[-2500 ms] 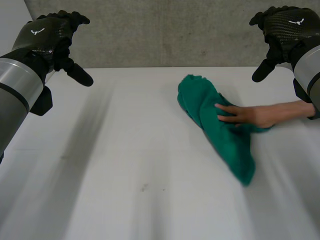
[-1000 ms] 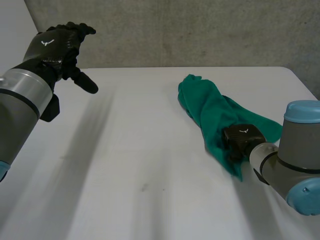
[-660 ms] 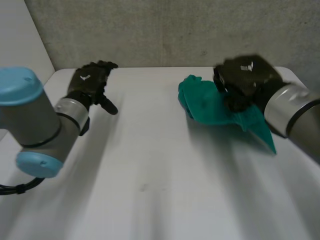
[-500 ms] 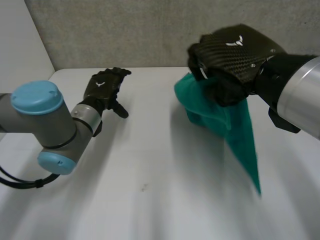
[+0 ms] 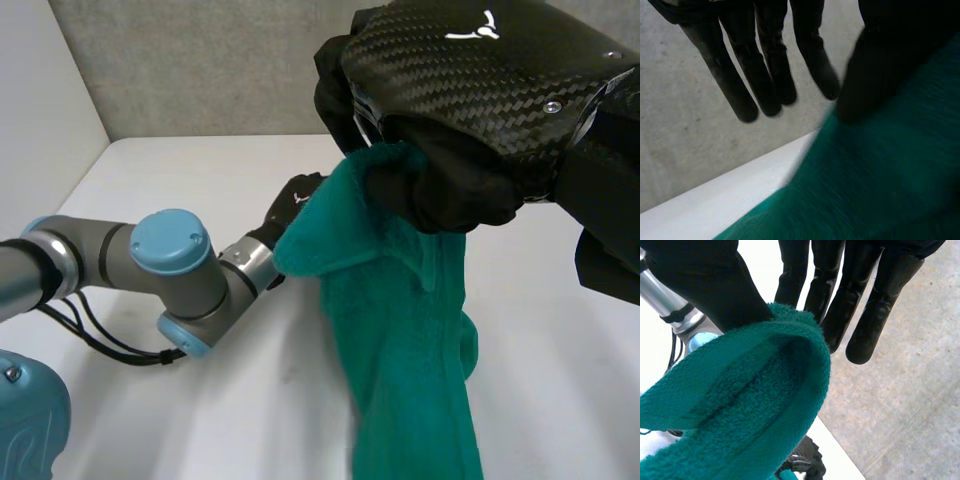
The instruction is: Fold the towel.
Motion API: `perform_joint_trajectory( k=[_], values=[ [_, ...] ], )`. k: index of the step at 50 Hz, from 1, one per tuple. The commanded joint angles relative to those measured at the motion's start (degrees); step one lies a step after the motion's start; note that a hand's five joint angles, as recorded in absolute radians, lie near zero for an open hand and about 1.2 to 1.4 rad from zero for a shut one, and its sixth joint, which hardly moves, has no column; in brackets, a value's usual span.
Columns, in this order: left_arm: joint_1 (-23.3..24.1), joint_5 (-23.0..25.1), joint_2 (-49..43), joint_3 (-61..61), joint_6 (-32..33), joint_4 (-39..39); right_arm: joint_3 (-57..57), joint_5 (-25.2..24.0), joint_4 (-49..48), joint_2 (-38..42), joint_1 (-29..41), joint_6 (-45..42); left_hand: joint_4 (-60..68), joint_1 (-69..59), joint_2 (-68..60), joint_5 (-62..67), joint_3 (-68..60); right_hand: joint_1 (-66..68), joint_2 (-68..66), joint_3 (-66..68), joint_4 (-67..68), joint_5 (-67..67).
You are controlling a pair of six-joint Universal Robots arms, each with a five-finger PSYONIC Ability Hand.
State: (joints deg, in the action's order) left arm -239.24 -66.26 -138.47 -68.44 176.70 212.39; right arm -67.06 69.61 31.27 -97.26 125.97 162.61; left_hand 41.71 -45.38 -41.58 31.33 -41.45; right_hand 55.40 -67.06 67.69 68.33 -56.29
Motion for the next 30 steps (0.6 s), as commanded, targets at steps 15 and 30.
perform_joint_trajectory(
  k=[15, 30],
  values=[
    [-14.3, -19.8, 31.3, -16.6, 0.0, -8.9, 1.6, 3.9, -8.5, 12.9, -20.8, -0.7, 38.3, -34.6, -38.4, 38.7, -38.6, 24.6, -12.9, 12.3, 11.7, -13.7],
    [-13.0, -13.6, 43.1, -45.7, 16.6, -10.9, -2.2, 14.9, -0.4, 35.0, -17.3, -19.5, 38.3, -34.6, -38.4, 38.7, -38.6, 24.6, -12.9, 12.3, 11.7, -13.7]
  ],
)
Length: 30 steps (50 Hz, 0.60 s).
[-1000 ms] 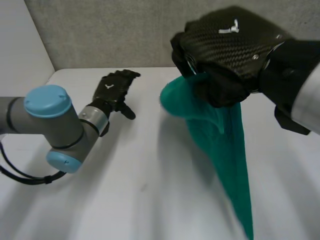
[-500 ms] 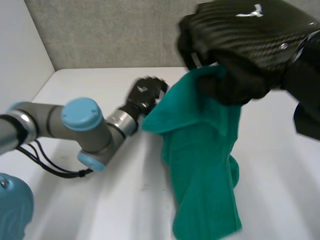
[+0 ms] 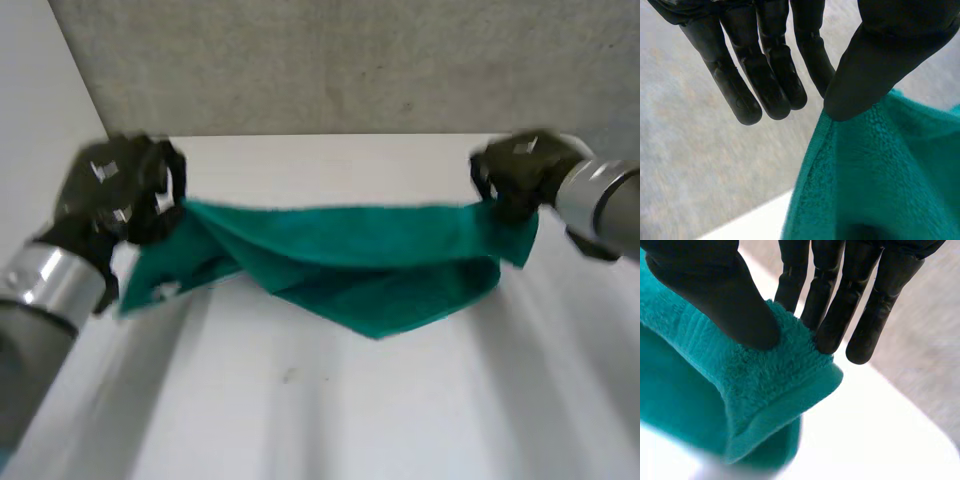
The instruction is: Fold the towel.
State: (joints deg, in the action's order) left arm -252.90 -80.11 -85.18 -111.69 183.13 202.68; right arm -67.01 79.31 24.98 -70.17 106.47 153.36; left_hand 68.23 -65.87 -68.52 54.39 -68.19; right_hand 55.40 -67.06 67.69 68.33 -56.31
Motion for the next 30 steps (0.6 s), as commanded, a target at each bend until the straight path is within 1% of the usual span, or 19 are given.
perform_joint_trajectory(
  k=[1, 3, 4, 6, 7, 10, 11, 12, 14, 15, 17, 18, 19, 22, 23, 25, 26, 27, 30],
  values=[
    [0.6, 0.1, -14.0, -1.3, 12.1, -1.7, -2.3, 6.2, 6.7, 9.2, 2.8, -11.2, 11.8, -14.1, -11.5, 15.6, -11.8, 24.6, -12.9, 12.3, 11.7, -13.7],
    [0.7, -0.1, -18.7, 1.4, 14.3, -2.7, -1.2, 9.6, 8.1, 13.4, 5.0, -13.3, 11.8, -14.1, -11.5, 15.6, -11.8, 24.6, -12.9, 12.3, 11.7, -13.7],
    [0.7, -0.7, -22.4, 4.5, 15.7, -4.0, -0.5, 10.2, 7.5, 14.1, 5.2, -13.4, 11.8, -14.1, -11.5, 15.6, -11.8, 24.6, -12.9, 12.3, 11.7, -13.7],
    [0.7, -1.8, -25.9, 8.1, 16.8, -5.4, 0.6, 10.7, 7.0, 14.5, 5.4, -13.4, 11.8, -14.1, -11.5, 15.6, -11.8, 24.6, -12.9, 12.3, 11.7, -13.7],
    [0.7, -2.2, -27.3, 10.2, 17.2, -5.9, 5.0, 11.5, 3.4, 15.1, 5.9, -13.0, 11.8, -14.1, -11.5, 15.6, -11.8, 24.6, -12.9, 12.3, 11.7, -13.7],
    [0.7, -4.1, -31.1, 20.3, 17.2, -6.5, 8.2, 11.7, -0.1, 15.1, 5.9, -12.4, 11.8, -14.1, -11.5, 15.6, -11.8, 24.6, -12.9, 12.3, 11.7, -13.7],
    [0.8, -4.7, -31.6, 23.2, 17.2, -6.5, 13.6, 11.8, -5.6, 14.9, 5.9, -11.0, 11.8, -14.1, -11.5, 15.6, -11.8, 24.6, -12.9, 12.3, 11.7, -13.7],
    [1.1, -5.7, -32.4, 29.4, 16.9, -6.4, 15.8, 12.0, -7.6, 15.0, 5.9, -10.3, 11.8, -14.1, -11.5, 15.6, -11.8, 24.6, -12.9, 12.3, 11.7, -13.7],
    [1.6, -7.1, -32.7, 35.9, 16.6, -6.2, 20.0, 12.3, -11.7, 15.0, 5.9, -8.6, 11.8, -14.1, -11.5, 15.6, -11.8, 24.6, -12.9, 12.3, 11.7, -13.7],
    [2.1, -7.7, -32.7, 39.1, 16.2, -6.1, 23.6, 12.7, -16.1, 14.9, 5.7, -6.5, 11.8, -14.1, -11.5, 15.6, -11.8, 24.6, -12.9, 12.3, 11.7, -13.7],
    [2.8, -9.4, -32.5, 45.0, 15.2, -4.6, 26.5, 13.2, -21.2, 14.7, 5.5, -4.2, 11.8, -14.1, -11.5, 15.6, -11.8, 24.6, -12.9, 12.3, 11.7, -13.7],
    [2.8, -11.4, -32.0, 49.7, 13.8, -1.4, 27.4, 13.6, -23.8, 14.5, 5.6, -3.1, 11.8, -14.1, -11.5, 15.6, -11.8, 24.6, -12.9, 12.3, 11.7, -13.7],
    [3.5, -13.8, -30.9, 52.8, 11.7, 3.7, 28.3, 14.4, -29.1, 13.4, 6.1, -1.6, 11.8, -14.1, -11.5, 15.6, -11.8, 24.6, -12.9, 12.3, 11.7, -13.7],
    [3.1, -17.1, -27.4, 52.6, 8.6, 12.4, 27.4, 15.3, -36.6, 10.2, 6.1, -0.2, 11.8, -14.1, -11.5, 15.6, -11.8, 24.6, -12.9, 12.3, 11.7, -13.7],
    [2.6, -18.1, -24.3, 51.8, 7.0, 16.7, 26.5, 15.6, -39.0, 8.8, 5.8, -0.1, 11.8, -14.1, -11.5, 15.6, -11.8, 24.6, -12.9, 12.3, 11.7, -13.7],
    [2.5, -18.2, -23.2, 51.1, 6.6, 18.3, 23.0, 15.4, -43.1, 5.1, 5.9, 0.1, 11.8, -14.1, -11.5, 15.6, -11.8, 24.6, -12.9, 12.3, 11.7, -13.7],
    [2.5, -17.9, -21.4, 49.0, 6.6, 18.9, 23.0, 15.4, -43.2, 5.0, 5.9, 0.1, 11.8, -14.1, -11.5, 15.6, -11.8, 24.6, -12.9, 12.3, 11.7, -13.7],
    [2.5, -17.9, -21.3, 48.9, 6.6, 18.9, 20.1, 14.8, -42.0, 2.3, 5.9, -0.3, 11.8, -14.1, -11.5, 15.6, -11.8, 24.6, -12.9, 12.3, 11.7, -13.7],
    [2.2, -16.7, -20.3, 45.4, 6.6, 17.0, 17.3, 13.2, -39.0, 2.0, 5.9, -0.3, 11.8, -14.1, -11.5, 15.6, -11.8, 24.6, -12.9, 12.3, 11.7, -13.7]
  ],
)
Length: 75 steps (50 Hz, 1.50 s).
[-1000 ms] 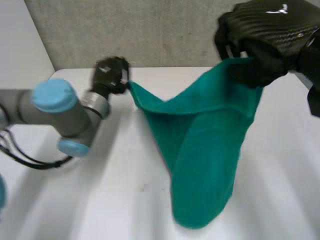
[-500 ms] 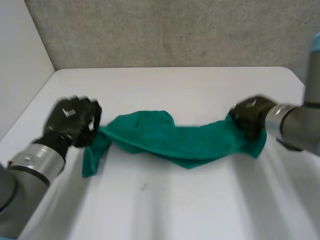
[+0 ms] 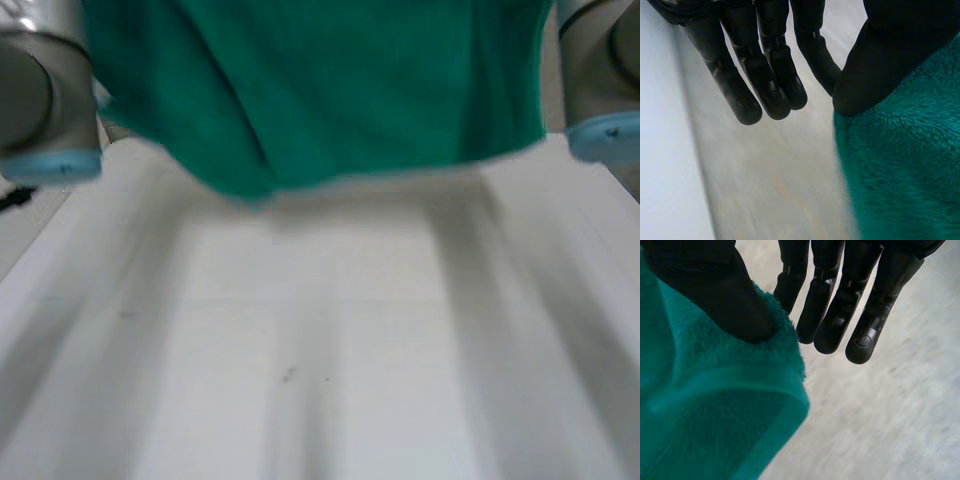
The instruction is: Fold the towel.
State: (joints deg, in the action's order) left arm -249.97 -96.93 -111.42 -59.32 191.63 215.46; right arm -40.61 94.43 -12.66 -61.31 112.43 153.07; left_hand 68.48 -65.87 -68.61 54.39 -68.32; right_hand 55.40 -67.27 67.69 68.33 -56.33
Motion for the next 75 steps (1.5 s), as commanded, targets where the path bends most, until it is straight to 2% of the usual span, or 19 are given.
perform_joint_trajectory(
  k=[1, 6, 12, 16, 23, 30, 31, 32, 36, 39, 42, 44, 53, 66, 70, 75],
  values=[
    [-0.5, 2.0, 5.9, -12.3, -2.1, 0.6, -10.6, -4.0, 0.9, -6.8, 0.0, 0.0, 11.5, -14.1, -11.4, 15.6, -11.7, 24.6, -12.7, 12.3, 11.7, -13.7],
    [-0.5, 2.6, 6.3, -22.0, -2.1, -3.5, -16.9, -9.9, 6.4, -6.2, -0.7, 0.6, 11.5, -14.1, -11.4, 15.6, -11.7, 24.6, -12.7, 12.3, 11.7, -13.7],
    [-0.5, 3.0, 7.1, -32.5, -1.9, -5.5, -25.4, -12.8, 11.2, -3.0, -0.7, 0.2, 11.5, -14.1, -11.4, 15.6, -11.7, 24.6, -12.7, 12.3, 11.7, -13.7],
    [-0.4, 4.1, 5.1, -41.5, -1.8, -5.4, -28.2, -12.8, 14.1, 1.3, -0.7, 0.5, 11.5, -14.1, -11.4, 15.6, -11.7, 24.6, -12.7, 12.3, 11.7, -13.7],
    [0.1, 4.2, -1.6, -44.1, -1.1, -7.9, -29.0, -11.6, 19.2, 7.3, -0.9, 0.7, 11.5, -14.1, -11.4, 15.6, -11.7, 24.6, -12.7, 12.3, 11.7, -13.7],
    [0.4, 4.5, -1.4, -44.3, -1.2, -13.1, -31.5, -9.4, 20.0, 6.4, -2.0, 4.1, 11.5, -14.1, -11.4, 15.6, -11.7, 24.6, -12.7, 12.3, 11.7, -13.7],
    [0.4, 4.6, -1.4, -44.3, -1.2, -13.5, -31.7, -9.3, 20.0, 5.9, -2.5, 4.4, 9.0, -11.7, -8.9, 13.1, -9.2, 24.6, -12.7, 12.3, 11.7, -13.7],
    [0.4, 5.0, -1.3, -44.3, -1.2, -14.1, -32.3, -9.3, 20.0, 4.8, -3.4, 5.0, -3.5, 0.9, 3.6, 0.6, 3.3, 24.6, -12.7, 12.3, 11.7, -13.7],
    [-0.3, 9.0, -1.2, -44.4, -1.1, -14.9, -34.1, -9.5, 20.0, 3.5, -5.8, 5.6, -37.0, 34.4, 37.1, -32.9, 36.8, 24.6, -12.7, 12.3, 11.7, -13.7],
    [-1.1, 11.5, -0.9, -44.2, -1.3, -15.3, -35.2, -9.8, 19.9, 3.4, -7.0, 5.6, -41.6, 39.0, 41.7, -37.5, 41.4, 24.6, -12.7, 12.3, 11.7, -13.7],
    [-5.0, 13.7, -0.2, -44.1, -1.3, -15.9, -36.8, -10.0, 19.4, 3.4, -8.3, 5.6, -48.7, 46.1, 48.8, -44.6, 48.5, 24.6, -12.7, 12.3, 11.7, -13.7],
    [-8.1, 14.9, 0.3, -44.1, -1.5, -16.1, -37.6, -10.1, 19.1, 3.4, -8.9, 5.6, -49.0, 46.4, 49.1, -44.9, 48.9, 24.6, -12.7, 12.3, 11.7, -13.7],
    [-14.7, 21.3, -1.0, -43.6, -1.6, -18.2, -37.9, -12.2, 19.0, 3.6, -10.8, 5.5, -48.7, 46.1, 48.8, -44.6, 48.5, 24.6, -12.7, 12.3, 11.7, -13.7],
    [-17.0, 22.1, -6.6, -38.2, -0.6, -17.8, -36.1, -14.4, 19.1, 4.1, -14.5, 4.6, -43.3, 40.7, 43.4, -39.2, 43.1, 24.6, -12.7, 12.3, 11.7, -13.7],
    [-17.0, 22.1, -8.8, -36.0, 1.9, -17.8, -36.1, -14.7, 19.2, 4.2, -14.5, 4.3, -43.0, 40.4, 43.1, -38.9, 42.8, 24.6, -12.7, 12.3, 11.7, -13.7],
    [-17.0, 22.0, -11.9, -34.1, 10.7, -18.3, -36.2, -14.7, 19.2, 4.4, -14.3, 3.5, -43.6, 41.0, 43.8, -39.5, 43.5, 24.6, -12.7, 12.3, 11.7, -13.7]
  ],
)
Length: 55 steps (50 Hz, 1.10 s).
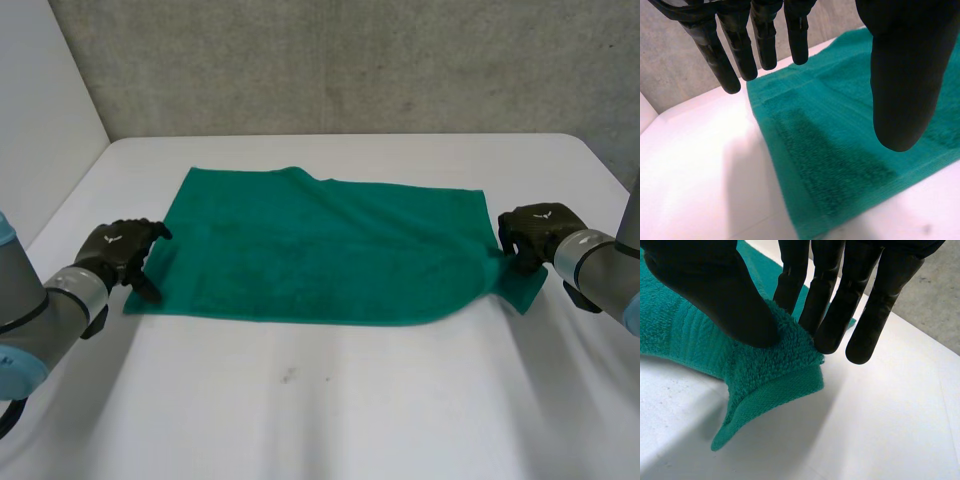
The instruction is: Fold the towel.
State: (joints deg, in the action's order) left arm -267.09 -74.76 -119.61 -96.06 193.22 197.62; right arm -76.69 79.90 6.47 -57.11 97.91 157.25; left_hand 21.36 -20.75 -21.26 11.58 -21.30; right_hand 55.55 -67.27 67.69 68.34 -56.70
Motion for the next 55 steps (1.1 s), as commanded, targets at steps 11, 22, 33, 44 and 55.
perform_joint_trajectory(
  k=[11, 22, 33, 44, 55],
  values=[
    [0.1, -0.5, -5.1, 2.5, 15.1, -1.2, 0.0, -0.2, -0.1, 0.4, 0.1, -0.8, 2.3, -2.9, -2.4, 2.1, -2.4, 24.4, -12.7, 12.3, 11.7, -13.3],
    [0.2, -0.5, -7.1, 5.0, 15.1, -1.0, 0.0, -0.1, -0.1, 1.6, 0.4, -0.8, 4.3, -4.9, -4.4, 4.1, -4.4, 24.4, -12.7, 12.3, 11.7, -13.3],
    [0.4, -0.5, -9.0, 8.0, 15.0, -1.0, 0.0, -0.1, 0.0, 1.7, 0.4, -0.8, 10.7, -11.3, -10.8, 10.5, -10.8, 24.4, -12.7, 12.3, 11.7, -13.3],
    [1.0, -0.5, -9.3, 10.5, 14.6, -0.9, -0.2, -0.1, 0.0, 1.8, 0.5, -0.9, 15.3, -15.9, -15.4, 15.0, -15.3, 24.4, -12.7, 12.3, 11.7, -13.3],
    [1.4, -0.5, -10.1, 11.6, 13.7, -1.1, -0.2, 0.0, 0.0, 1.8, 0.5, -0.9, 58.5, -59.1, -58.6, 58.3, -58.6, 24.4, -12.7, 12.3, 11.7, -13.3]
  ],
)
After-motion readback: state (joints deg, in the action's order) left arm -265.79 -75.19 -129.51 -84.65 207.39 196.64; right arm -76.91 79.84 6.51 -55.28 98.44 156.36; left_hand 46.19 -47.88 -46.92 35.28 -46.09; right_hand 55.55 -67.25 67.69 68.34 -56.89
